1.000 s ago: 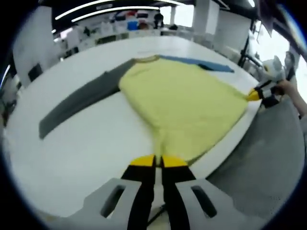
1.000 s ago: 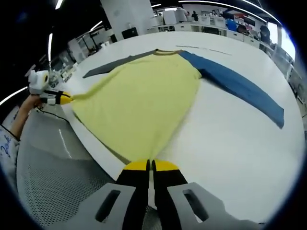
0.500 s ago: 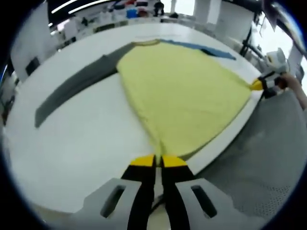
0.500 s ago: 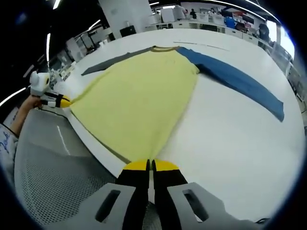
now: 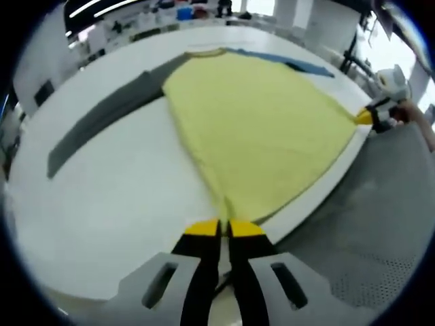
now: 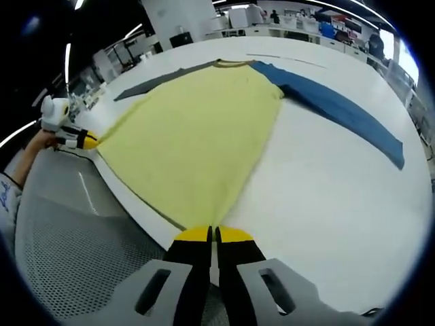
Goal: Fold the garment on the visible template until the final outline fits inside the template.
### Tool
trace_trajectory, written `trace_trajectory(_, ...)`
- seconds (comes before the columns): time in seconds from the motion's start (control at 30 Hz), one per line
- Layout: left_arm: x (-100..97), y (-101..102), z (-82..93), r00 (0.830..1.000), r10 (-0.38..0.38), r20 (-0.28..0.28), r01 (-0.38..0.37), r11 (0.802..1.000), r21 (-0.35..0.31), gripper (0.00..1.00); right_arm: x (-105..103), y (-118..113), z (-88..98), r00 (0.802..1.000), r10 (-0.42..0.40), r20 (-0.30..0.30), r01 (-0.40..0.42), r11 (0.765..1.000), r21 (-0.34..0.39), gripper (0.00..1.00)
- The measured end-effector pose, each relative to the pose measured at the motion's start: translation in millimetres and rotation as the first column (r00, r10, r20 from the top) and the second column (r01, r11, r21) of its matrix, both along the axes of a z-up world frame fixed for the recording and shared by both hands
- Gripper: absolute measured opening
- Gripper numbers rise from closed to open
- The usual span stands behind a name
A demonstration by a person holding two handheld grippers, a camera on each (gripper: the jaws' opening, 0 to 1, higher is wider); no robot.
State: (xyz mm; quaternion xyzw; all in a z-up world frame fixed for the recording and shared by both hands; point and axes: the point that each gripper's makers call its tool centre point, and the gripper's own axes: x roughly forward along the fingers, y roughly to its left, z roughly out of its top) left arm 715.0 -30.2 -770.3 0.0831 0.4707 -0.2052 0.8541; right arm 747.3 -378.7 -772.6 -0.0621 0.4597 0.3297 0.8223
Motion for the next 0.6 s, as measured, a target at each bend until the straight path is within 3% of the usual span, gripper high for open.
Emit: trace_trajectory(0.6, -1.7, -0.1, -5.1, 1.0, 0.003, -0.008, -0.003, 1.0, -0.005, 0.0, -0.3, -2.9, -6.7, 1.0, 0.012, -0.007, -0.012, 1.0, -0.029, 0.03)
